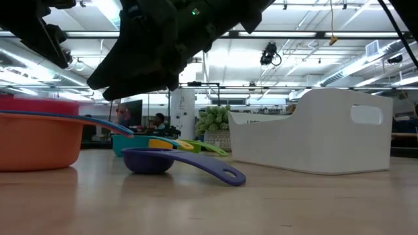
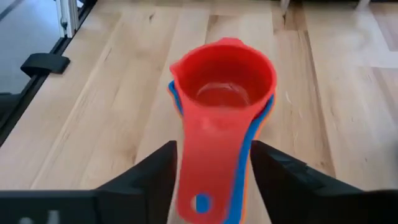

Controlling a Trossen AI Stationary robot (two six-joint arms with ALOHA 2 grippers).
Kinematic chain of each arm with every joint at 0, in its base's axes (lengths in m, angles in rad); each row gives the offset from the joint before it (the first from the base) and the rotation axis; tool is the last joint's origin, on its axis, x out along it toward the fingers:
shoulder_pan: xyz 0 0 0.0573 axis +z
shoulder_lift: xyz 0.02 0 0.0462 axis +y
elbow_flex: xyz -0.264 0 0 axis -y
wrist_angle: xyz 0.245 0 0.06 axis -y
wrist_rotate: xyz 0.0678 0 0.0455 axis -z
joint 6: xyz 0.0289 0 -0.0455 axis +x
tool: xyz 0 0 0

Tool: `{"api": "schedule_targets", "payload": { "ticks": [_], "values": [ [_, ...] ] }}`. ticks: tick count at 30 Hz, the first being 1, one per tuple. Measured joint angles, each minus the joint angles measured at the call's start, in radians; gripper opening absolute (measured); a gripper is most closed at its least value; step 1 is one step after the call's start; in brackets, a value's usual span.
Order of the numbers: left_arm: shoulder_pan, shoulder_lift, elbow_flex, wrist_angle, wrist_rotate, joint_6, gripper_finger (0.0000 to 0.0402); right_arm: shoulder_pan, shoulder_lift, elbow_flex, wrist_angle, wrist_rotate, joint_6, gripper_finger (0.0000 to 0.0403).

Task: Nest measuring cups in basket
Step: Stack the red measuring cup on top of the blue measuring cup

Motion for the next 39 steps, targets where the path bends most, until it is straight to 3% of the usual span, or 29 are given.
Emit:
{"api": "schedule_targets", "payload": {
  "ticks": [6,12,17,22,26,31,39],
  "values": [
    [0.0,0.0,0.0,0.0,0.006,0.001,0.0182,-0.006,0.0,0.0,0.0,-0.001,0.004,0.0247],
    [-0.003,0.021,-0.002,0.06,0.053,0.056,0.0182,-0.013,-0.057,0.001,-0.049,0.002,-0.033,0.0248],
    [-0.018,0.092,-0.002,0.154,0.053,0.12,0.0182,0.004,-0.034,0.0,-0.037,-0.003,-0.068,0.0249],
    [-0.017,0.158,-0.003,0.163,0.045,0.139,0.0182,0.063,-0.013,0.0,-0.025,0.125,-0.081,0.025],
    [-0.017,0.164,-0.003,0.162,0.044,0.131,0.0182,0.082,-0.011,0.009,-0.027,0.159,-0.036,0.0259],
    [-0.017,0.161,0.015,0.154,0.044,0.13,0.0182,0.086,-0.006,0.088,-0.101,0.165,-0.009,0.0273],
    [-0.018,0.138,0.026,0.126,0.028,0.128,0.0182,0.1,0.074,0.329,-0.272,0.195,-0.061,0.0275]
  ]
}}
